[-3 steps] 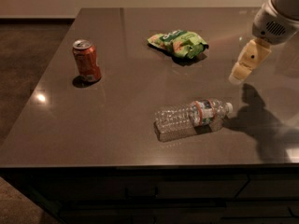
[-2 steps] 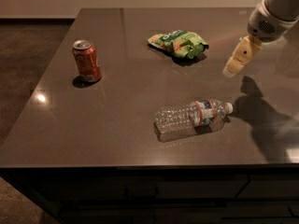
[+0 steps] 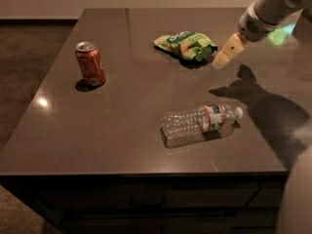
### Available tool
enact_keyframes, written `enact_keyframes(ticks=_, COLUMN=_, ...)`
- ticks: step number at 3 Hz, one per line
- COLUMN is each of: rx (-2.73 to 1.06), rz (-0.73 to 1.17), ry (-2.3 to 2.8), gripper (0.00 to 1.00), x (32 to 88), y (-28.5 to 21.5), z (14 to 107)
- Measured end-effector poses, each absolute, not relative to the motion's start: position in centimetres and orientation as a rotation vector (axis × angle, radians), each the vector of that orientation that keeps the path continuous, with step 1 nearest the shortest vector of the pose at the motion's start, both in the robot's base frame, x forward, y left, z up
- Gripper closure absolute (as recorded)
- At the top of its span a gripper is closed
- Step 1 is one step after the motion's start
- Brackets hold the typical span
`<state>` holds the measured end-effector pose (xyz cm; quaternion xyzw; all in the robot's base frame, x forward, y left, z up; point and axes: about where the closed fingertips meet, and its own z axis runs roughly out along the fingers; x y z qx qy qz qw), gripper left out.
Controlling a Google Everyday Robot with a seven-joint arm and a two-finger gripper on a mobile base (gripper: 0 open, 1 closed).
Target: Move green rice chip bag near water bottle
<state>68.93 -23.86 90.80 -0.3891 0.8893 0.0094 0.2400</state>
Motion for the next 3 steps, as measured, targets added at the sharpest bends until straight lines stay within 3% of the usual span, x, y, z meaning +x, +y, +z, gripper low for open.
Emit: enact_keyframes(ticks=3, rx=-1.015, rz=0.101, ry=2.394, gripper=0.0, x=76.3, y=-19.3, z=88.0)
